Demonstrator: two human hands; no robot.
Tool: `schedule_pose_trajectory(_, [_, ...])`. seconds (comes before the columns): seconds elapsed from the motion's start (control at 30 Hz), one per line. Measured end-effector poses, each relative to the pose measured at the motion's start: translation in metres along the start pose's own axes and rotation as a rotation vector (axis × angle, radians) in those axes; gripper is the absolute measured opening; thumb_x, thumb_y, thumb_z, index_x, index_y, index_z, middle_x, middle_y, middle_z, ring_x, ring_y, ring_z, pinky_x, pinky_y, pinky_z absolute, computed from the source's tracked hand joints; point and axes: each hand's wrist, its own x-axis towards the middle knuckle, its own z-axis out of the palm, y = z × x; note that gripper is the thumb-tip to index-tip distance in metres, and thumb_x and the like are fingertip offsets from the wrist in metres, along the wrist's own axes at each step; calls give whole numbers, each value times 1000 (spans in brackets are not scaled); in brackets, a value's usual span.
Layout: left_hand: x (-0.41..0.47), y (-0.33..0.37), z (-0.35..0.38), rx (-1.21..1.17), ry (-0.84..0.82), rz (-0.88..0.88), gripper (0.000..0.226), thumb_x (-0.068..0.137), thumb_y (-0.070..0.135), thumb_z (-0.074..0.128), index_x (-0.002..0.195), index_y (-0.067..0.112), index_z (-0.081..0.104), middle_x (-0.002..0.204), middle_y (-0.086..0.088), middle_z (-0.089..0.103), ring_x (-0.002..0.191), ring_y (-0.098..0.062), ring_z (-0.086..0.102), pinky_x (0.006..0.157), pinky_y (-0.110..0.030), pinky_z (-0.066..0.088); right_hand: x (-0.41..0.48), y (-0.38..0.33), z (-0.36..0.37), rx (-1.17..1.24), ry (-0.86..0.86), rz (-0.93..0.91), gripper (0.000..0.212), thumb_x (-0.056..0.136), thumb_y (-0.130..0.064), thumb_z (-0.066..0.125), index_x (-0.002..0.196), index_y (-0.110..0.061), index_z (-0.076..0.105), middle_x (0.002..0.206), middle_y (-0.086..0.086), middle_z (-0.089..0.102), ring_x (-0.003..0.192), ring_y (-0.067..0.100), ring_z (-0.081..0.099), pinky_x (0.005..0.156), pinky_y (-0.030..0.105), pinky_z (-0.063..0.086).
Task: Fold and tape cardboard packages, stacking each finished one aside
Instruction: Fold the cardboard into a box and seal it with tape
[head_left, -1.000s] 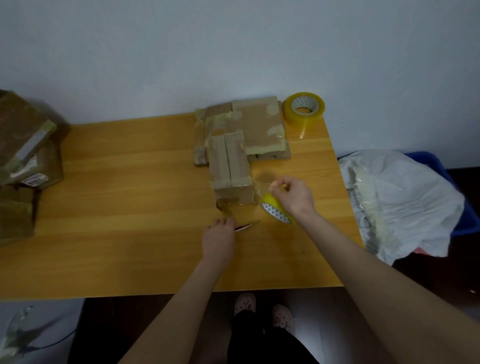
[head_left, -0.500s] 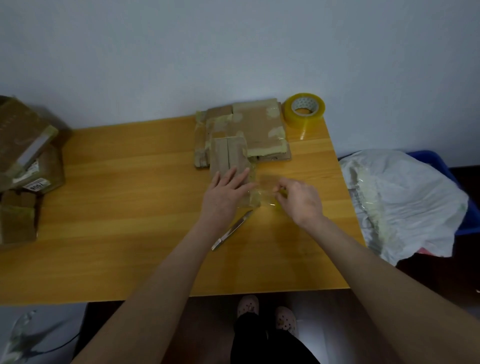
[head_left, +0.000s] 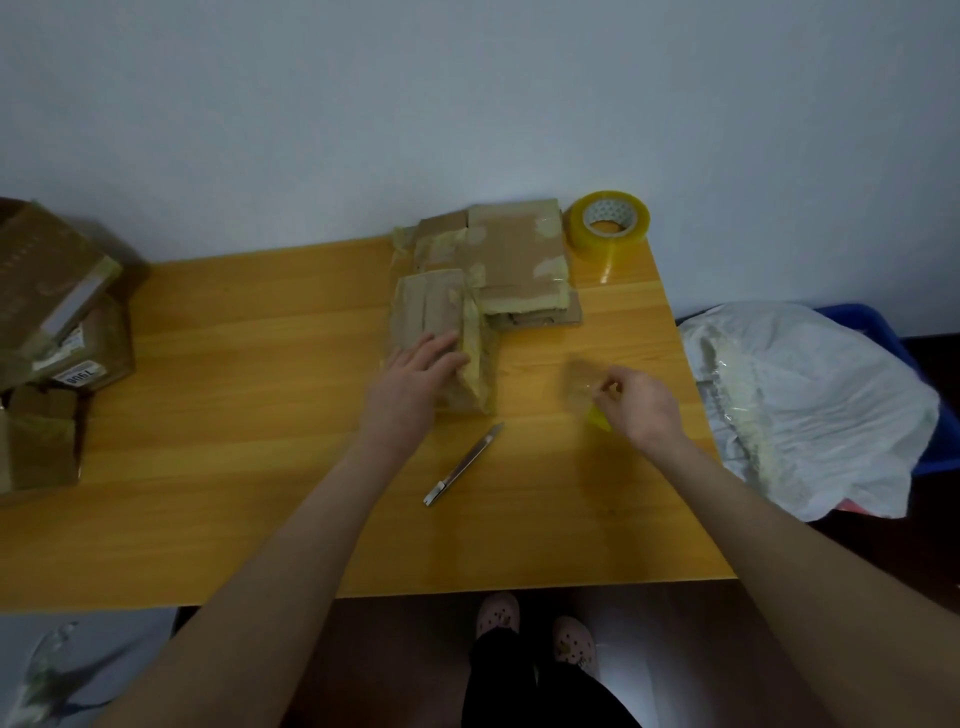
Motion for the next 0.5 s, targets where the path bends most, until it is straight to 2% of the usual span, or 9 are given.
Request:
schedule_pose_trajectory(0.07, [5, 10, -2, -13, -74, -6, 69, 89, -5, 47, 146, 30, 33, 152, 4, 35, 137, -24, 37, 108, -42, 37, -5, -6, 2, 351, -26, 7, 6, 93, -19, 61, 95, -15, 65, 95, 3, 66, 90, 22, 58, 70, 26, 37])
schedule_pose_trajectory(0.1, [6, 15, -3, -15, -99, -48, 76, 89, -3, 48, 151, 30, 19, 152, 2, 35, 132, -24, 42, 104, -38, 41, -10, -13, 2, 476, -34, -2, 2, 92, -17, 62, 93, -16, 64, 88, -3, 63, 90, 19, 54, 72, 24, 36])
schedule_pose_trajectory(0.13, [6, 19, -5, -30, -96, -101, 82, 89, 0, 51, 152, 28, 9, 150, -1, 35, 122, -24, 48, 91, -34, 47, -15, -18, 1, 567, -31, -9, 1, 92, -15, 62, 91, -16, 63, 82, -8, 58, 87, 17, 50, 72, 24, 35])
schedule_pose_trajectory(0.17, [5, 20, -6, -61, -43, -138, 84, 87, 3, 56, 153, 24, 7, 149, -3, 35, 112, -24, 53, 75, -29, 49, -19, -21, 1, 633, -27, -16, 1, 92, -14, 62, 92, -15, 63, 77, -11, 53, 83, 14, 48, 71, 24, 36])
schedule_pose_trajectory(0.23, [0, 27, -11, -109, 147, -96, 74, 81, 5, 64, 147, 15, 31, 142, -7, 42, 97, -22, 58, 58, -21, 38, -24, -21, -1, 692, -34, -33, 5, 93, -14, 61, 97, -13, 64, 72, -8, 45, 73, 11, 44, 64, 24, 36])
schedule_pose_trajectory(0.3, [-3, 46, -12, -190, 362, -17, 45, 79, 7, 67, 122, 14, 58, 120, -4, 57, 80, -18, 60, 53, -20, 36, -28, -21, -3, 699, -19, -55, 8, 93, -14, 60, 99, -13, 64, 69, -4, 38, 63, 10, 38, 57, 22, 32])
schedule_pose_trajectory(0.33, [-2, 59, -12, -240, 390, 19, 31, 80, 10, 67, 110, 16, 64, 110, -2, 61, 75, -16, 60, 52, -22, 39, -29, -22, -4, 692, 4, -72, 7, 92, -13, 61, 99, -13, 64, 67, -4, 35, 60, 9, 36, 56, 21, 30])
schedule_pose_trajectory(0.4, [-1, 85, -10, -289, 300, 40, 17, 84, 20, 68, 101, 20, 68, 104, 2, 63, 77, -15, 61, 57, -22, 43, -33, -25, -7, 678, 45, -109, 8, 91, -11, 62, 98, -12, 64, 64, -5, 33, 57, 7, 34, 52, 17, 28])
schedule_pose_trajectory(0.5, [6, 101, -1, -389, 89, -103, 22, 87, 29, 66, 108, 23, 68, 106, 4, 65, 92, -13, 60, 71, -25, 45, -39, -25, -17, 660, 55, -146, 9, 89, -10, 63, 98, -13, 66, 65, -2, 41, 59, 7, 38, 56, 18, 32])
